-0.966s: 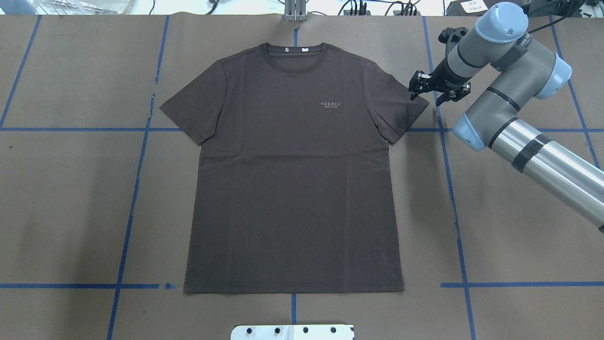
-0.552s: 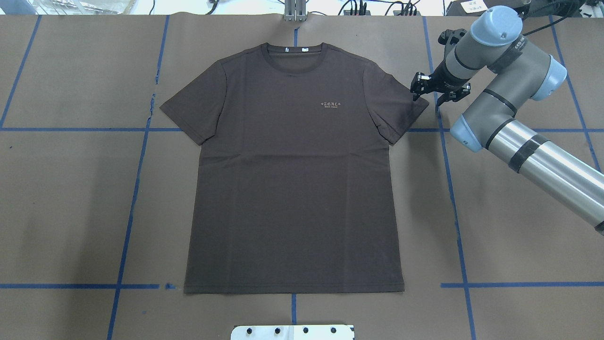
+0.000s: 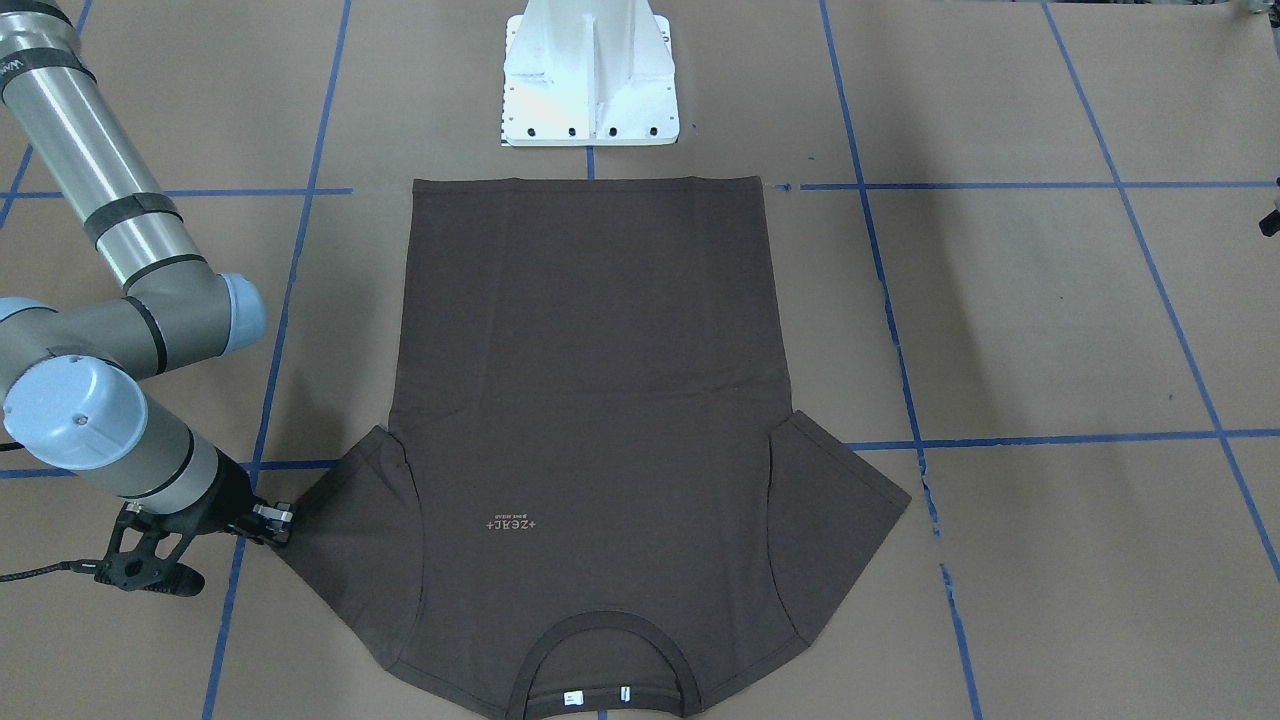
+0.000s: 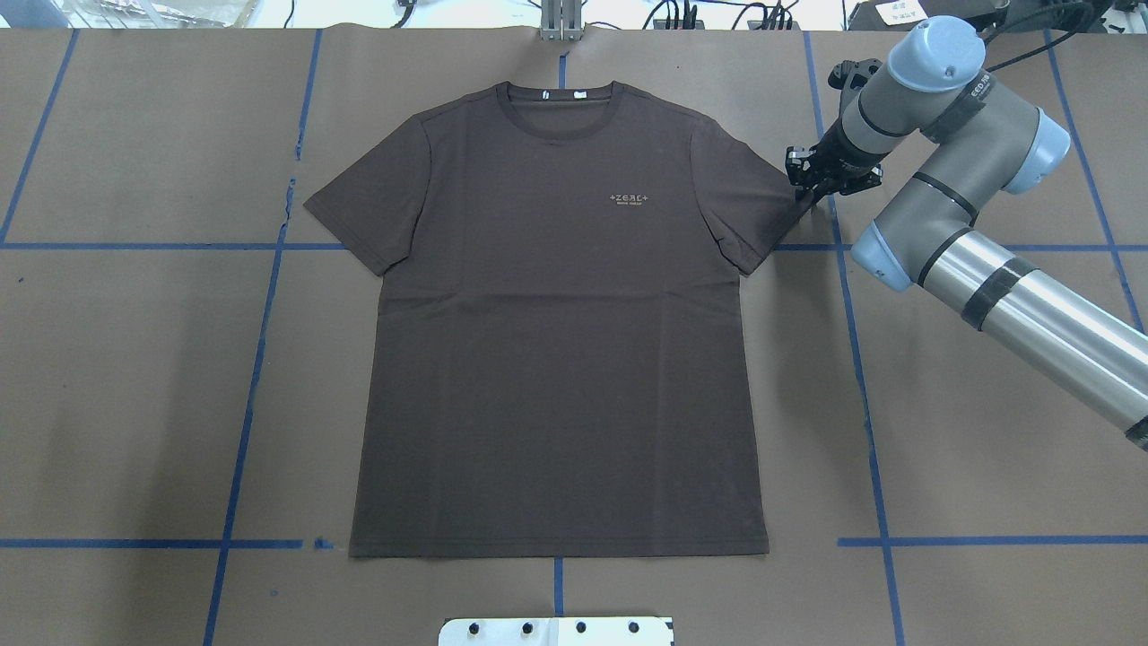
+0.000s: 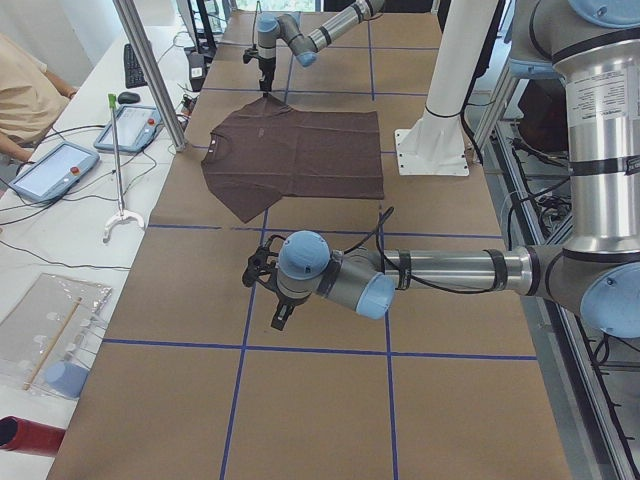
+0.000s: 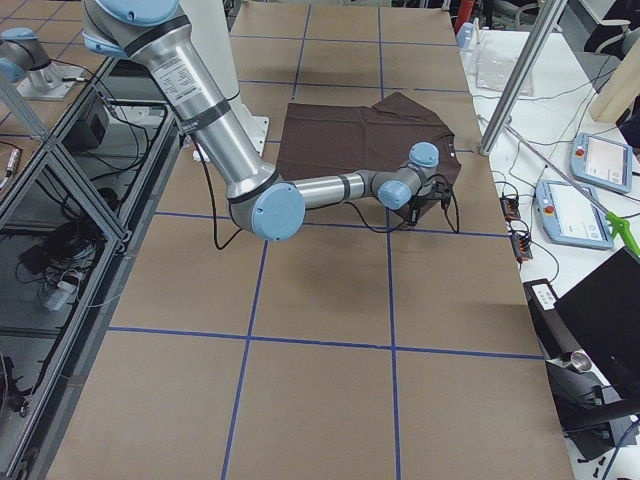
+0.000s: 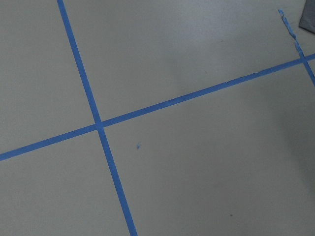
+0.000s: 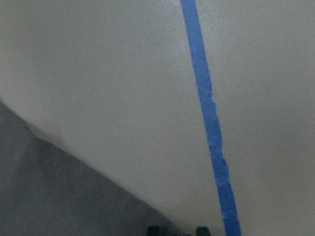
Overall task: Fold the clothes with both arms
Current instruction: 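Move the right gripper to the sleeve nearest it and grasp its edge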
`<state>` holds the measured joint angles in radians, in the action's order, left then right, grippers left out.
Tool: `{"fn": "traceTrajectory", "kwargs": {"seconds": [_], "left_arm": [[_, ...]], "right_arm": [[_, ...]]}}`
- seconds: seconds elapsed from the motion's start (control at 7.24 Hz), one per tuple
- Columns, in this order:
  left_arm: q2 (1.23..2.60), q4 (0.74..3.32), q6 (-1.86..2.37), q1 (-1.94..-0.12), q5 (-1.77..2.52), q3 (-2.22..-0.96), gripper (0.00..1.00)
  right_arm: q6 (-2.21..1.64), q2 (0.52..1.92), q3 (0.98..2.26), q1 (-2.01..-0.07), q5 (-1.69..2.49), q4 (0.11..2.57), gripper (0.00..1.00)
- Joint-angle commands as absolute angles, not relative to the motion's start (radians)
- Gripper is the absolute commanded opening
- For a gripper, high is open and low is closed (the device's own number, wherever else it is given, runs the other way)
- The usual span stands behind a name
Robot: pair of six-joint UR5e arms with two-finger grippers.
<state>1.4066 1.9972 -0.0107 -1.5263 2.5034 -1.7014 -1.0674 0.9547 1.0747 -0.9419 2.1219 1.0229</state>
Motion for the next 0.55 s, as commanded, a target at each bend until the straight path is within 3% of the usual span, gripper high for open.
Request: {"fn": "traceTrajectory", "kwargs": {"seconds": [0.0,0.41], "left_arm": [[1.407,1.997,-0.011,-1.526,2.503,-1.698,1.0],[1.408,1.997,-0.006,-1.525,2.511,-1.695,1.0]], "right_arm": [[-1.074,0.921,1.078,-0.939,2.126,1.025,0.0],[-1.142,0.795,1.077,-0.882,2.122,1.072,0.0]]}}
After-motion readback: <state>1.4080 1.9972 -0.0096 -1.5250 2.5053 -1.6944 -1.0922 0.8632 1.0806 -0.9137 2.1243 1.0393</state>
